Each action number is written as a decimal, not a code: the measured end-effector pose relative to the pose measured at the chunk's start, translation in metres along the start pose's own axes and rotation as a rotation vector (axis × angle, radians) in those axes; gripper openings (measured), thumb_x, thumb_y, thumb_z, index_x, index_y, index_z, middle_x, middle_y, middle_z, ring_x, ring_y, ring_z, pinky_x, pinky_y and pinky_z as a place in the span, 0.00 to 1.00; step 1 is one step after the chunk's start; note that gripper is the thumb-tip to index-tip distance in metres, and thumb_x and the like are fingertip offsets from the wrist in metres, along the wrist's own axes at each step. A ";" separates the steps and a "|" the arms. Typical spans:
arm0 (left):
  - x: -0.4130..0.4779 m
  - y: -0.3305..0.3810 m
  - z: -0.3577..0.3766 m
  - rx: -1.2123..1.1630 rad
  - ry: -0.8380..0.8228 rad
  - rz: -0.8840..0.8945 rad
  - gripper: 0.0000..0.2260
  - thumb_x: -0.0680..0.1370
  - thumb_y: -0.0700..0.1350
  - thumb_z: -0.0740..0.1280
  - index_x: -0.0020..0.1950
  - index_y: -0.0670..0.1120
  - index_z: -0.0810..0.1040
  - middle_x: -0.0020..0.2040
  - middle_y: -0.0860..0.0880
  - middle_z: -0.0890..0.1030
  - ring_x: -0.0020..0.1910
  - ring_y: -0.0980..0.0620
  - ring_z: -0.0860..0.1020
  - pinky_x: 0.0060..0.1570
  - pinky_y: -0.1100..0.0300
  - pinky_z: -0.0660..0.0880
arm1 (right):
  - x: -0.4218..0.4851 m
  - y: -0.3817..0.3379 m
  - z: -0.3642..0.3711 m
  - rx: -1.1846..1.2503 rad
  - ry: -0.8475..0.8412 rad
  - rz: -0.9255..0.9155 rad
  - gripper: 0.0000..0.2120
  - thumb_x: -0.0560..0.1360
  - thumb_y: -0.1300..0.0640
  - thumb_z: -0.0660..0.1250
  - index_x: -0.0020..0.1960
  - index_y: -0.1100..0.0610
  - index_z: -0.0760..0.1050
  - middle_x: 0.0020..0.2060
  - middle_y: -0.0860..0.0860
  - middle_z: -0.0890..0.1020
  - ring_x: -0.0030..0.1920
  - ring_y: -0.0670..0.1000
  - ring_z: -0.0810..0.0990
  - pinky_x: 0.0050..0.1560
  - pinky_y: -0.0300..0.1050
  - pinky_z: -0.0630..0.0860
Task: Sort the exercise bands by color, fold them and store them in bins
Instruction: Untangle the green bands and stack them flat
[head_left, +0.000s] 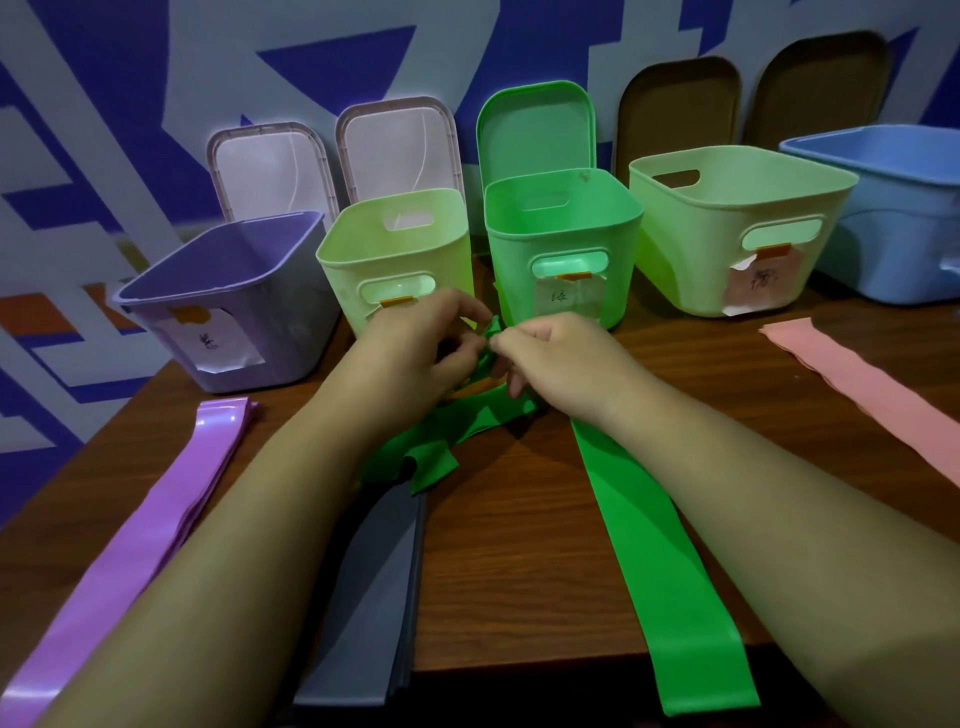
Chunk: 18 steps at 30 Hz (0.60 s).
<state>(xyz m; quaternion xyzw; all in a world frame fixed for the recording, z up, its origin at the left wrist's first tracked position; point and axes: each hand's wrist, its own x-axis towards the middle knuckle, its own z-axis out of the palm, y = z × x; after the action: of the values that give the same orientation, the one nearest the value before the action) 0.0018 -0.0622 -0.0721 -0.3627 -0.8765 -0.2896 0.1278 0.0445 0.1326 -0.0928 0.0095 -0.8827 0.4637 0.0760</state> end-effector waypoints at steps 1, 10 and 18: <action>-0.001 0.000 -0.001 -0.004 -0.007 -0.002 0.12 0.83 0.44 0.71 0.66 0.51 0.79 0.46 0.55 0.85 0.41 0.58 0.84 0.43 0.56 0.83 | 0.000 0.000 0.000 0.003 -0.005 0.002 0.22 0.82 0.42 0.64 0.42 0.57 0.85 0.38 0.50 0.87 0.43 0.53 0.84 0.49 0.51 0.80; -0.003 -0.001 -0.001 -0.048 0.033 -0.039 0.12 0.83 0.44 0.70 0.67 0.51 0.81 0.51 0.55 0.87 0.44 0.61 0.85 0.51 0.52 0.84 | -0.001 0.001 0.001 -0.053 0.009 -0.051 0.21 0.86 0.44 0.63 0.40 0.53 0.83 0.20 0.44 0.72 0.22 0.44 0.67 0.21 0.36 0.60; -0.002 -0.005 -0.001 -0.145 0.023 -0.083 0.11 0.82 0.42 0.72 0.64 0.49 0.82 0.47 0.55 0.87 0.45 0.57 0.86 0.52 0.46 0.84 | -0.001 0.003 -0.002 -0.097 0.011 -0.098 0.25 0.85 0.38 0.61 0.40 0.50 0.85 0.28 0.49 0.78 0.34 0.54 0.80 0.41 0.50 0.78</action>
<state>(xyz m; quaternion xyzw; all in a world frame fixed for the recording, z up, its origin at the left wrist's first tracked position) -0.0005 -0.0663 -0.0741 -0.3310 -0.8659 -0.3617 0.0992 0.0455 0.1354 -0.0941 0.0465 -0.9022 0.4161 0.1037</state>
